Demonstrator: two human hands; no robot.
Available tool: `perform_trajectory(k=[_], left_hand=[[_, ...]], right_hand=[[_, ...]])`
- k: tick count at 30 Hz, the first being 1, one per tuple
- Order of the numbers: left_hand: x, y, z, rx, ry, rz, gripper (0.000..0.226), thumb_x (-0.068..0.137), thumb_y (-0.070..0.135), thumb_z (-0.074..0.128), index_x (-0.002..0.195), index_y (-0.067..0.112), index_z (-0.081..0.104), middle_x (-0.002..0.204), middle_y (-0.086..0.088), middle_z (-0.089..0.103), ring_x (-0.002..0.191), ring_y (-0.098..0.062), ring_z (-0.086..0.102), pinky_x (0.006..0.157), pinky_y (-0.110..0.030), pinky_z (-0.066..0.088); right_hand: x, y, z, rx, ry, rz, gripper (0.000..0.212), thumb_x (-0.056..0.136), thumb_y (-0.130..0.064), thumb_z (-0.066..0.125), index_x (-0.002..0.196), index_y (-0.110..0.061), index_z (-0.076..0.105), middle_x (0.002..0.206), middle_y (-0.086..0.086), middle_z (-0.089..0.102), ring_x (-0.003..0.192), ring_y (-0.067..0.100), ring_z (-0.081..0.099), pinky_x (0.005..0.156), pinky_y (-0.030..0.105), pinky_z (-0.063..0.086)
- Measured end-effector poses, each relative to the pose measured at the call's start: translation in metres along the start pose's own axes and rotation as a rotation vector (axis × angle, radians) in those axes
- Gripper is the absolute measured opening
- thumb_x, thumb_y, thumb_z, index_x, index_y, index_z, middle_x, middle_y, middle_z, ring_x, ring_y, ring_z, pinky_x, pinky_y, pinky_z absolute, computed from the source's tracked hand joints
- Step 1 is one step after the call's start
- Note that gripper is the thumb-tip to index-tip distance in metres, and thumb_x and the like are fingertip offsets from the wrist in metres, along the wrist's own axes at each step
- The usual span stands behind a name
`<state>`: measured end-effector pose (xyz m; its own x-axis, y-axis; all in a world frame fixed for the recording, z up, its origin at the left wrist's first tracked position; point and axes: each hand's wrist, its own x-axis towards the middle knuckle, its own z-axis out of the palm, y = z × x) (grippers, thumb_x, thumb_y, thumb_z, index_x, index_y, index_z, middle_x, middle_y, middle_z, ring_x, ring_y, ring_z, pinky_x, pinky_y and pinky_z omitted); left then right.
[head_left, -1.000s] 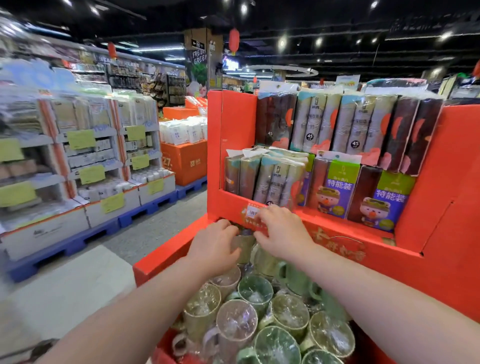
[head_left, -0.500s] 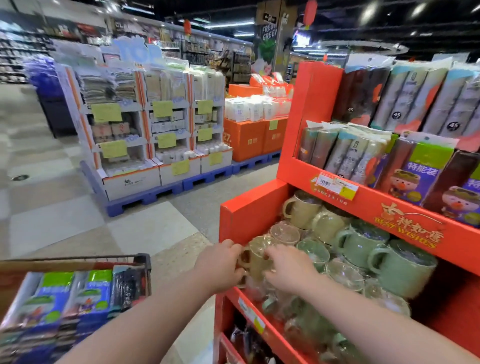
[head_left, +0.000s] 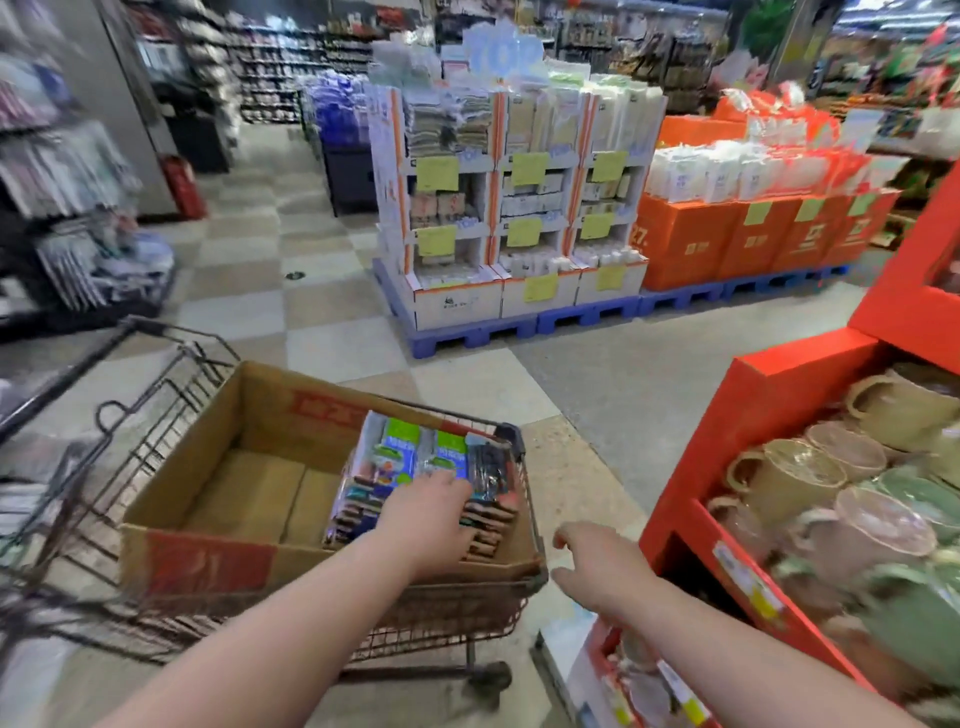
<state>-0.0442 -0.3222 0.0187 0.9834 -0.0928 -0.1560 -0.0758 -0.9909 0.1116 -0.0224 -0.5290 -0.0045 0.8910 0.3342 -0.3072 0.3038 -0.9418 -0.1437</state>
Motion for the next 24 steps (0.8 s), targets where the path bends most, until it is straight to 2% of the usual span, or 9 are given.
perform_trajectory(k=[3,7,15,20,24], left_hand=[[-0.021,-0.038,0.013,0.011,-0.048,-0.066,0.045,0.091,0.039,0.05,0.132,0.02,0.045,0.137,-0.005,0.046,0.123,-0.027,0.049,0.096,-0.039,0.044],[-0.038,-0.073,0.03,0.012,-0.087,-0.13,0.044,0.091,0.042,0.049,0.13,0.021,0.045,0.133,-0.002,0.049,0.122,-0.026,0.049,0.097,-0.04,0.043],[-0.02,-0.114,0.046,-0.006,-0.157,-0.216,0.04,0.091,0.042,0.048,0.125,0.022,0.046,0.128,-0.002,0.051,0.119,-0.025,0.049,0.097,-0.039,0.042],[0.021,-0.131,0.037,-0.009,-0.15,-0.255,0.042,0.09,0.042,0.05,0.127,0.021,0.046,0.13,-0.003,0.051,0.119,-0.025,0.051,0.096,-0.038,0.043],[0.064,-0.143,0.025,0.001,-0.109,-0.291,0.045,0.091,0.04,0.05,0.132,0.022,0.044,0.127,-0.002,0.052,0.117,-0.024,0.051,0.095,-0.037,0.044]], right_hand=[[0.019,-0.047,-0.014,0.011,0.077,-0.063,0.041,0.086,-0.036,0.052,0.125,-0.027,0.053,0.124,0.004,0.06,0.114,0.028,0.057,0.089,0.035,0.047],[0.049,-0.092,-0.035,-0.021,0.137,-0.126,0.038,0.088,-0.041,0.055,0.121,-0.023,0.054,0.125,0.004,0.058,0.115,0.028,0.056,0.087,0.035,0.047],[0.119,-0.131,-0.07,-0.009,0.163,-0.214,0.041,0.088,-0.035,0.055,0.127,-0.025,0.052,0.129,0.003,0.056,0.118,0.026,0.054,0.089,0.035,0.045],[0.169,-0.128,-0.062,-0.014,0.094,-0.257,0.035,0.09,-0.031,0.049,0.123,-0.021,0.053,0.128,0.004,0.057,0.118,0.028,0.054,0.088,0.036,0.046],[0.203,-0.117,-0.045,-0.026,-0.015,-0.278,0.035,0.093,-0.035,0.049,0.124,-0.019,0.053,0.128,0.006,0.057,0.118,0.028,0.054,0.088,0.033,0.045]])
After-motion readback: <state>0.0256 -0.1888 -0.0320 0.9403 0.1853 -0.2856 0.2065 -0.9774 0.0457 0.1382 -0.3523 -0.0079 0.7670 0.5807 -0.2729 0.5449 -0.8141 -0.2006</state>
